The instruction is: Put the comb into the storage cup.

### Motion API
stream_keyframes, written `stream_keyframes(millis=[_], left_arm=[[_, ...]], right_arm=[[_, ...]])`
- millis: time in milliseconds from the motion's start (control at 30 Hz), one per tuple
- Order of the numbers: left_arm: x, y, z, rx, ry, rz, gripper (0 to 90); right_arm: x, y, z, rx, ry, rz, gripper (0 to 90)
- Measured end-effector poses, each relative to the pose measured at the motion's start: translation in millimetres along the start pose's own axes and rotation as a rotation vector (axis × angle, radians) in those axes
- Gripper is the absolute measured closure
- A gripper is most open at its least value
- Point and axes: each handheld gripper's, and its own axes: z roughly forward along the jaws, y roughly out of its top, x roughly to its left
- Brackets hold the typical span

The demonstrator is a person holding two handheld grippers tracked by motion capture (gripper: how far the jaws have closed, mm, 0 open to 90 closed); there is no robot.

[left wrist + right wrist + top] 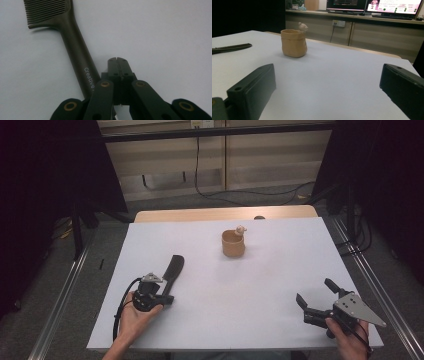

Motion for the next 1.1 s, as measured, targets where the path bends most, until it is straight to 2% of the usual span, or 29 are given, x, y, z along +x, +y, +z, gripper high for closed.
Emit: stream_keyframes(millis=[233,367,467,633,800,900,967,1033,1100], left_arm=[[4.2,0.5,-0.7,0.005,-0.007,-0.010,90.0],[3.9,0.4,-1.8,0.007,0.008,0.000,90.0],[6.2,0.7,-1.9,0.009,0.000,-0.015,90.0],[6.8,0.5,-2.6,0.003,0.003,-0.015,90.0],[8.0,0.8,-9.6,-0.059,-0.010,-0.049,90.0],[8.6,1.0,-14.3,-0.114,-0.034,-0.037,90.0],[8.9,1.4,-17.6,-0.157,-0.050,-0.049,90.0],[9.5,1.6,-20.7,-0.188,-0.050,-0.043,90.0],[10.8,1.4,-23.2,-0.212,-0.064,-0.058,89.6]], right_arm=[[0.1,0.7,-1.7,-0.006,0.001,0.001,0.0],[0.6,0.6,-2.2,-0.006,0.004,-0.003,0.0],[0.7,0.5,-1.8,-0.003,0.003,0.002,0.0],[0.7,0.4,-1.1,-0.004,0.000,0.000,0.0],[0.6,0.6,-1.7,-0.005,0.002,0.004,0.0],[0.4,0.5,-1.2,-0.004,-0.002,0.002,0.0],[0.9,0.3,-0.9,-0.003,0.000,-0.001,0.0],[1.1,0.4,-1.0,-0.004,0.002,-0.001,0.0],[0.4,0.3,-1.0,-0.003,0.001,0.000,0.0]])
